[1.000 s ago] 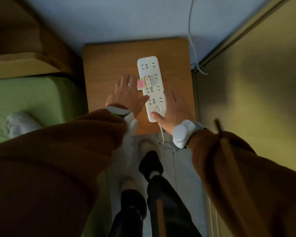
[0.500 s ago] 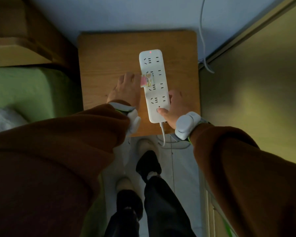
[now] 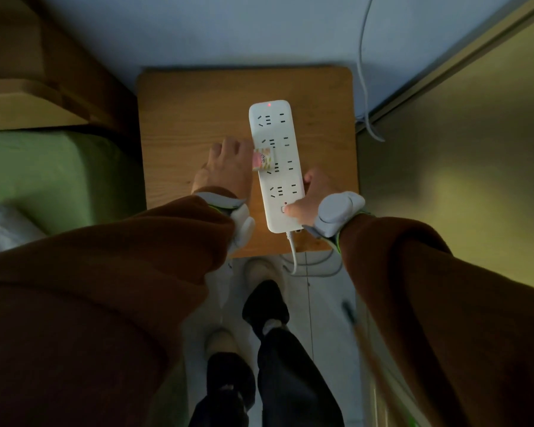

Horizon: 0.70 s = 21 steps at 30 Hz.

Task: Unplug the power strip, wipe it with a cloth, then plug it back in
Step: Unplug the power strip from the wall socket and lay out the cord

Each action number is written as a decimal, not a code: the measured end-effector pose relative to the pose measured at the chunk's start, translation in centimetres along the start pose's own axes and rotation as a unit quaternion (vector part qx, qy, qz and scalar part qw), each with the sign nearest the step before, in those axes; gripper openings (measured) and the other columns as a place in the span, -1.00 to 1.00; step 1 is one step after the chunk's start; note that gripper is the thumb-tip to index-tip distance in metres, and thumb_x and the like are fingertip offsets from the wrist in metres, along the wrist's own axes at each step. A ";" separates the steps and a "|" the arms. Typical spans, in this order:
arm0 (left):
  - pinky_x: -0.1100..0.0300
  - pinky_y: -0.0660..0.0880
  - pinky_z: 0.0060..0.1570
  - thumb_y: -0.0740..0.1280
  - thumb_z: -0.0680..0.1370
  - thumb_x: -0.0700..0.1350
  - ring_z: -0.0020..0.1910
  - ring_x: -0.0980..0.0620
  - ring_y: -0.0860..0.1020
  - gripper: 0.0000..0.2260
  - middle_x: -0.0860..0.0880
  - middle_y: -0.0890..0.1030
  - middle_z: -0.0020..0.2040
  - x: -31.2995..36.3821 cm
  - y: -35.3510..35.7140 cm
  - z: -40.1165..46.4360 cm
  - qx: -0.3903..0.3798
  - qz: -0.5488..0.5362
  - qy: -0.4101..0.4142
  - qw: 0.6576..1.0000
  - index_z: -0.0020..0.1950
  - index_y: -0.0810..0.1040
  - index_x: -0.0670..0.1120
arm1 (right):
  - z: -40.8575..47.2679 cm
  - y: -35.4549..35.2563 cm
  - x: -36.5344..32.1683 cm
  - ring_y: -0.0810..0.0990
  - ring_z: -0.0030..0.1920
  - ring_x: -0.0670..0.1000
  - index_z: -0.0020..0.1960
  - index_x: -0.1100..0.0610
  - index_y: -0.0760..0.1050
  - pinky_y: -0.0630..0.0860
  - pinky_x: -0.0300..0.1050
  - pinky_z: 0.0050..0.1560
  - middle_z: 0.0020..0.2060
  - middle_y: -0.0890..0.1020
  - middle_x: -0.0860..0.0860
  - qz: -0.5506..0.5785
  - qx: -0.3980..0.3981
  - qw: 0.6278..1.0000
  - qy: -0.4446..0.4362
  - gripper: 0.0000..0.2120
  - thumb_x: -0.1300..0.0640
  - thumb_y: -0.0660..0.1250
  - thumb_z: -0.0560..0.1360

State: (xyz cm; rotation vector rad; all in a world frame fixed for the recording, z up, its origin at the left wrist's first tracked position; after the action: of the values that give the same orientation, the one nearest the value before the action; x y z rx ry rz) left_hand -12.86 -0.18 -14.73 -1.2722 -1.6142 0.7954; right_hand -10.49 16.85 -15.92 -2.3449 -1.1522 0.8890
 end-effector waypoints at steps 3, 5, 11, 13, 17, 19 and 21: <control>-0.09 0.54 0.14 0.33 0.56 -0.22 0.30 -0.14 0.42 -0.60 -0.10 0.44 0.31 -0.1 -0.2 0.2 0.005 -0.003 -0.005 1.000 0.39 0.37 -0.04 | 0.1 0.2 0.1 0.53 -0.08 0.04 0.07 0.11 0.20 0.45 -0.19 -0.23 -0.11 0.49 -0.03 0.007 -0.021 1.000 -0.001 -0.57 0.20 0.47 0.46; -0.09 0.53 0.17 0.35 0.56 -0.20 0.31 -0.15 0.43 -0.58 -0.10 0.44 0.31 0.0 -0.1 0.2 0.002 0.001 -0.003 1.000 0.39 0.37 -0.05 | 0.0 0.6 -0.1 0.54 -0.05 0.04 0.06 0.10 0.17 0.53 -0.11 -0.17 -0.09 0.50 -0.02 -0.009 -0.034 0.999 0.007 -0.59 0.20 0.42 0.49; -0.09 0.50 0.17 0.38 0.56 -0.16 0.29 -0.16 0.45 -0.59 -0.11 0.49 0.29 0.2 -0.5 0.2 0.011 0.020 0.003 1.000 0.37 0.37 -0.06 | 0.1 0.0 -0.6 0.55 0.23 0.18 0.27 0.18 0.34 0.51 0.10 0.24 0.22 0.55 0.14 -0.021 -0.064 0.998 0.012 -0.49 0.14 0.50 0.43; -0.10 0.49 0.19 0.38 0.55 -0.17 0.30 -0.16 0.44 -0.59 -0.10 0.50 0.29 0.2 -0.5 0.3 0.005 0.022 0.003 1.000 0.37 0.37 -0.06 | -0.2 -0.1 -0.6 0.57 0.20 0.11 0.27 0.17 0.34 0.52 0.03 0.20 0.18 0.57 0.06 -0.025 -0.073 0.997 0.004 -0.48 0.11 0.52 0.43; -0.13 0.47 0.23 0.38 0.55 -0.18 0.30 -0.16 0.44 -0.60 -0.09 0.51 0.29 0.2 -0.4 0.4 0.002 0.023 0.001 1.000 0.36 0.39 -0.04 | -0.7 -0.3 -0.9 0.60 0.09 0.08 -0.06 0.01 0.32 0.55 0.01 0.12 0.08 0.60 0.03 0.051 -0.028 0.998 -0.012 -0.61 0.13 0.56 0.40; -0.15 0.47 0.24 0.38 0.54 -0.18 0.30 -0.16 0.45 -0.58 -0.09 0.51 0.28 -0.4 -0.7 0.2 0.003 0.024 -0.004 1.000 0.36 0.39 -0.01 | -0.9 -0.5 -1.3 0.58 0.07 0.07 0.00 0.02 0.27 0.54 0.00 0.10 0.03 0.55 0.01 0.067 -0.004 0.998 -0.013 -0.54 0.08 0.56 0.39; -0.17 0.46 0.24 0.40 0.52 -0.19 0.30 -0.17 0.44 -0.57 -0.09 0.50 0.29 -1.9 -1.0 0.2 -0.010 0.038 -0.018 0.999 0.36 0.39 -0.01 | -0.8 -0.9 -1.5 0.51 0.02 0.01 0.05 0.02 0.24 0.48 -0.07 0.03 -0.01 0.48 -0.05 0.053 0.013 0.998 -0.014 -0.50 0.03 0.55 0.40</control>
State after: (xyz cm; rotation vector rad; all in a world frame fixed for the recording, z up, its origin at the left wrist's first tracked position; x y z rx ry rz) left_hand -13.31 -2.26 -14.39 -1.3460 -1.6141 0.8548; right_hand -11.14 16.14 -14.20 -2.3990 -1.0282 0.9712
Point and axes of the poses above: each hand's wrist, its own z-axis towards the middle knuckle, its own y-axis out of the palm, x = y × z, the point moved 6 cm from there along z, towards the middle knuckle
